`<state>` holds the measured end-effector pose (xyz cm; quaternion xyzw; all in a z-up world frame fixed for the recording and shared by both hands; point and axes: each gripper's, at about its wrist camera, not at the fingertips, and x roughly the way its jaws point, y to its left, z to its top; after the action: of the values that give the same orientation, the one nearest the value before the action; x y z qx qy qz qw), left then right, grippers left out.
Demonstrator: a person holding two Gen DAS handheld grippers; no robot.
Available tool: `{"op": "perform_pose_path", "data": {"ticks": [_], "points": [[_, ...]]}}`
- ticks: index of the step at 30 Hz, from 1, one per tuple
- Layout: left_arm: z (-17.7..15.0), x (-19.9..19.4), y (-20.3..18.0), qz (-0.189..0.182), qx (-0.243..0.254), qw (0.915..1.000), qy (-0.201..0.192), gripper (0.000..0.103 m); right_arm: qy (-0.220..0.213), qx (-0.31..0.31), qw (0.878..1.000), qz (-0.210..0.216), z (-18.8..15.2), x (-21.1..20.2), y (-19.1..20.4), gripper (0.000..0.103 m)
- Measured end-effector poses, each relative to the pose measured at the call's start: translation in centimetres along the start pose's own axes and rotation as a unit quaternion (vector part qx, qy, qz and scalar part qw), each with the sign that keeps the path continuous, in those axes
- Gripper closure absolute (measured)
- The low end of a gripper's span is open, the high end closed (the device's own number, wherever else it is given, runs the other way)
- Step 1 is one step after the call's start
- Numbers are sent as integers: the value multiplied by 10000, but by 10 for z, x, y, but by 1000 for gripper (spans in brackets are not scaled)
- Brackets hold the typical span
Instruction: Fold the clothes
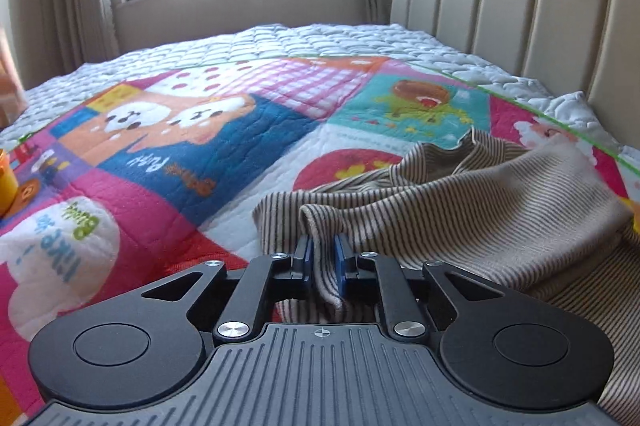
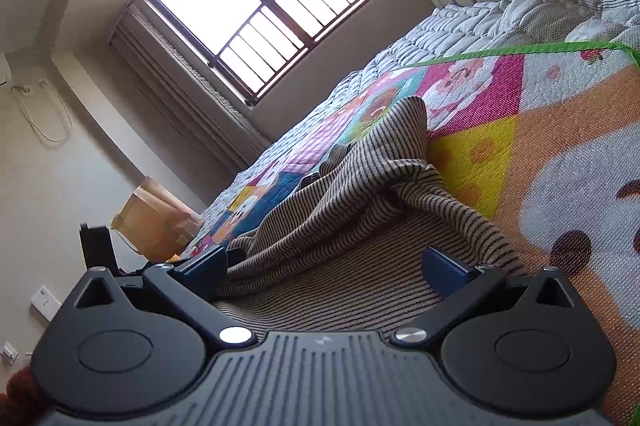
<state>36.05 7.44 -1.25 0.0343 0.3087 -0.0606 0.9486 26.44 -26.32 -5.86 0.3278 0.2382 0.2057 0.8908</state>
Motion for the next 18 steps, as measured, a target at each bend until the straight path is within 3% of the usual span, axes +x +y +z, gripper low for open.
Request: {"op": "perform_pose_path", "data": {"ticks": [5, 7, 10, 12, 15, 18], "points": [[5, -6, 4, -151, -106, 9998, -116, 85, 610, -282, 9975, -200, 7, 14, 10, 0], [4, -11, 12, -343, -452, 9983, -139, 77, 894, -455, 9946, -265, 10, 21, 15, 0], [2, -27, 20, -416, -832, 9954, -212, 71, 893, -737, 9925, -390, 11, 19, 25, 2], [4, -45, 21, -393, -792, 9952, -430, 61, 743, -1212, 9886, -489, 14, 13, 40, 28], [13, -71, 22, -533, -690, 9930, -791, 55, 365, -1960, 9776, -669, 33, 8, 64, 49], [22, -75, 16, -1106, -799, 9869, -858, 47, 181, -2028, 9764, -726, 63, 20, 74, 52]]}}
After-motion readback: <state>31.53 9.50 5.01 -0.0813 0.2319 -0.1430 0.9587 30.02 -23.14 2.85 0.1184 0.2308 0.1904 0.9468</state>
